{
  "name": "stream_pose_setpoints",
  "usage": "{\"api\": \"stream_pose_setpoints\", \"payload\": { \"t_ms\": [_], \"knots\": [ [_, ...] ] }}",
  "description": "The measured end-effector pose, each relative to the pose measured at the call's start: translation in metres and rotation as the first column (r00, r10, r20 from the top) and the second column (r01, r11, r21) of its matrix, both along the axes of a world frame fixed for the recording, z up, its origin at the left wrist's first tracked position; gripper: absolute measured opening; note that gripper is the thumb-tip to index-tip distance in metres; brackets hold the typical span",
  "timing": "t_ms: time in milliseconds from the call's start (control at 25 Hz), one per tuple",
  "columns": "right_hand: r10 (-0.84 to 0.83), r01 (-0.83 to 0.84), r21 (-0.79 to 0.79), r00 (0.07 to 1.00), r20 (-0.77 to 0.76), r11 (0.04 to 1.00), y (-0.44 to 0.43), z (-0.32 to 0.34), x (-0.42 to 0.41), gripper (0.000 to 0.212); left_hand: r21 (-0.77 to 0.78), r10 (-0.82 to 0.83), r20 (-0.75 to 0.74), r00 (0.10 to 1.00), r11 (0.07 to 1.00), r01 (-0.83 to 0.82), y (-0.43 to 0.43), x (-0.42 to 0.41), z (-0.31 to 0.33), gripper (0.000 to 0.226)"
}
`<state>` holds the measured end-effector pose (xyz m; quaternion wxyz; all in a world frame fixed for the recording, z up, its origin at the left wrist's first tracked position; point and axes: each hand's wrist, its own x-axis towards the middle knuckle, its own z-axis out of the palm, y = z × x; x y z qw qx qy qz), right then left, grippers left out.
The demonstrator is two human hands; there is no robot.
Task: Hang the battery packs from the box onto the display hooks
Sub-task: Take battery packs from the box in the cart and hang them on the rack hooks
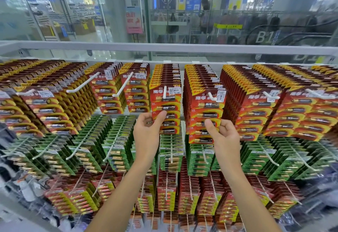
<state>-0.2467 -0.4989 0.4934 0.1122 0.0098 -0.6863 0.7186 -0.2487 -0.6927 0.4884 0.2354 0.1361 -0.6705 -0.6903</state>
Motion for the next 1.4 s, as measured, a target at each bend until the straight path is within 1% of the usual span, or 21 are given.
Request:
{"api": "stream_pose_setpoints", "payload": {
  "t_ms": [160, 240, 360, 520, 680, 840, 920, 1080, 1240, 1320, 1400],
  "knots": [
    [-0.052, 0.051, 0.023, 0.999, 0.017, 0.998, 0.002, -0.007, 0.003, 0.047, -0.06, 0.057, 0.013, 0.998, 0.997, -0.056, 0.007, 0.009, 0.0, 0.044],
    [-0.074, 0.072, 0.047, 0.997, 0.037, 0.996, 0.004, -0.012, 0.005, 0.044, -0.078, 0.086, 0.025, 0.996, 0.993, -0.084, 0.01, 0.015, -0.004, 0.042],
    [-0.069, 0.062, 0.092, 0.994, 0.082, 0.994, 0.007, -0.025, 0.01, 0.04, -0.115, 0.114, 0.035, 0.993, 0.987, -0.11, 0.012, 0.026, -0.017, 0.04],
    [-0.042, 0.021, 0.168, 0.992, 0.123, 0.986, 0.011, -0.044, 0.022, 0.044, -0.205, 0.111, 0.087, 0.99, 0.975, -0.091, 0.012, 0.046, -0.036, 0.041],
    [-0.074, 0.032, 0.335, 0.991, 0.114, 0.942, 0.013, -0.051, 0.039, 0.049, -0.335, 0.061, 0.149, 0.987, 0.942, -0.007, 0.008, 0.072, -0.046, 0.046],
    [-0.086, 0.032, 0.532, 0.993, 0.077, 0.846, 0.013, -0.052, 0.066, 0.058, -0.416, -0.005, 0.158, 0.987, 0.906, 0.071, -0.001, 0.1, -0.05, 0.046],
    [-0.088, 0.015, 0.6, 0.992, 0.093, 0.8, 0.01, -0.056, 0.085, 0.062, -0.438, -0.027, 0.186, 0.982, 0.892, 0.107, -0.004, 0.119, -0.053, 0.048],
    [-0.1, -0.023, 0.653, 0.984, 0.15, 0.757, 0.01, -0.065, 0.131, 0.061, -0.522, -0.091, 0.225, 0.97, 0.83, 0.198, -0.003, 0.157, -0.07, 0.05],
    [-0.163, 0.006, 0.681, 0.973, 0.166, 0.732, 0.02, -0.084, 0.183, 0.056, -0.519, -0.197, 0.279, 0.94, 0.792, 0.32, 0.006, 0.19, -0.094, 0.049],
    [-0.206, 0.011, 0.702, 0.959, 0.194, 0.712, 0.032, -0.099, 0.209, 0.056, -0.525, -0.241, 0.3, 0.923, 0.766, 0.371, 0.02, 0.205, -0.106, 0.048],
    [-0.229, -0.002, 0.701, 0.945, 0.235, 0.713, 0.05, -0.111, 0.234, 0.058, -0.528, -0.303, 0.319, 0.898, 0.73, 0.434, 0.04, 0.218, -0.117, 0.047]
  ]
}}
